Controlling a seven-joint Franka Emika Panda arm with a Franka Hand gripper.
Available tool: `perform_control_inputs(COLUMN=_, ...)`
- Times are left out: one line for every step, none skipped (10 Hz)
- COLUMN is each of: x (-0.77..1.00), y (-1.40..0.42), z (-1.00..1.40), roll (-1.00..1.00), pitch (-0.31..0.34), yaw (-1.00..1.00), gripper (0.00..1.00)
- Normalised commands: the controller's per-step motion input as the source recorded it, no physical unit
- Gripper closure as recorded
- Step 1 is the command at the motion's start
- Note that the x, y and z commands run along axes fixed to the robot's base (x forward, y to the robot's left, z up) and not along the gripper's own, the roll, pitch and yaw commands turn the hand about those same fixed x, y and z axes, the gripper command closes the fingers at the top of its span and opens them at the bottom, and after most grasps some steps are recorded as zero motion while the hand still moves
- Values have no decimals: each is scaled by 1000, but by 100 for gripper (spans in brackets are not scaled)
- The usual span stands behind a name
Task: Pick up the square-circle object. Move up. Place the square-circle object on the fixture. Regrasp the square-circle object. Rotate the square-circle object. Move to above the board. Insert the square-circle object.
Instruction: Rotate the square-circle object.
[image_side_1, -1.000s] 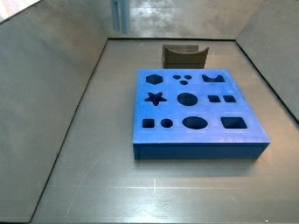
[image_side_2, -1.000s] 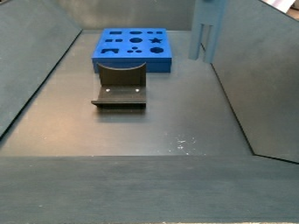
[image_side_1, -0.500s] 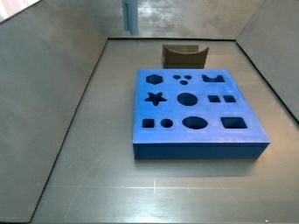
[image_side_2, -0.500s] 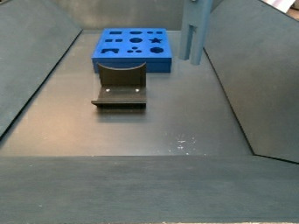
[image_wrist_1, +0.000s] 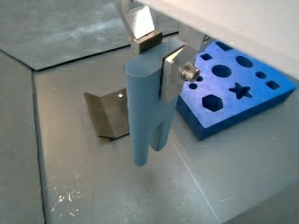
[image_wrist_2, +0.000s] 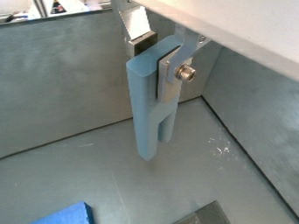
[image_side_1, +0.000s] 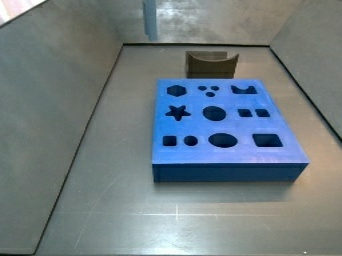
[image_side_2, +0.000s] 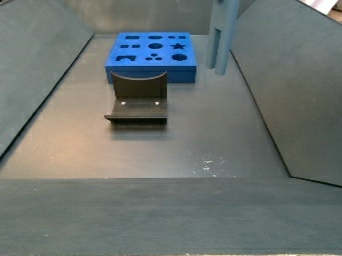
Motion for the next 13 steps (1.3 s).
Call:
perform_control_inputs(x=0, y=0, z=0, roll=-78, pitch=71, yaw=-1000, gripper=100)
perform_control_inputs(x=1, y=2, z=1, roll=-83, pitch=75, yaw=-1000, gripper=100)
perform_control_inputs(x=3, y=5, z=3, roll=-108, pitch=96, yaw=-1000, gripper=100)
perform_control_inputs(x=5, y=6, z=5, roll=-113, pitch=99, yaw=-809, gripper=100)
perform_control_inputs(x=10, y=6, z=9, roll=-113, pitch=95, yaw=-499, gripper=100)
perform_control_inputs(x=13, y=7, z=11, roll=-112, pitch=92, yaw=-331, gripper=100)
perform_control_inputs(x=15, y=7, z=13, roll=-112, pitch=90, yaw=-220, gripper=100)
perform_control_inputs(x=0, y=0, z=-1000, roll=-112, pitch=89, yaw=-151, gripper=100)
perform_control_inputs(x=8, y=2, z=-1000, roll=-110, pitch=75, yaw=-111, gripper=100)
perform_control_inputs(x=26, y=7, z=-1000, roll=-92, pitch=20, yaw=-81, gripper=100)
perform_control_inputs(x=22, y=12, z=-1000, roll=-74, pitch=-15, yaw=-68, gripper=100)
perform_control_inputs(x=15, y=17, z=-1000, roll=-57, pitch=-35, yaw=-60, gripper=100)
perform_control_inputs(x=20, y=25, z=-1000, roll=-41, pitch=-42, yaw=-53, gripper=100)
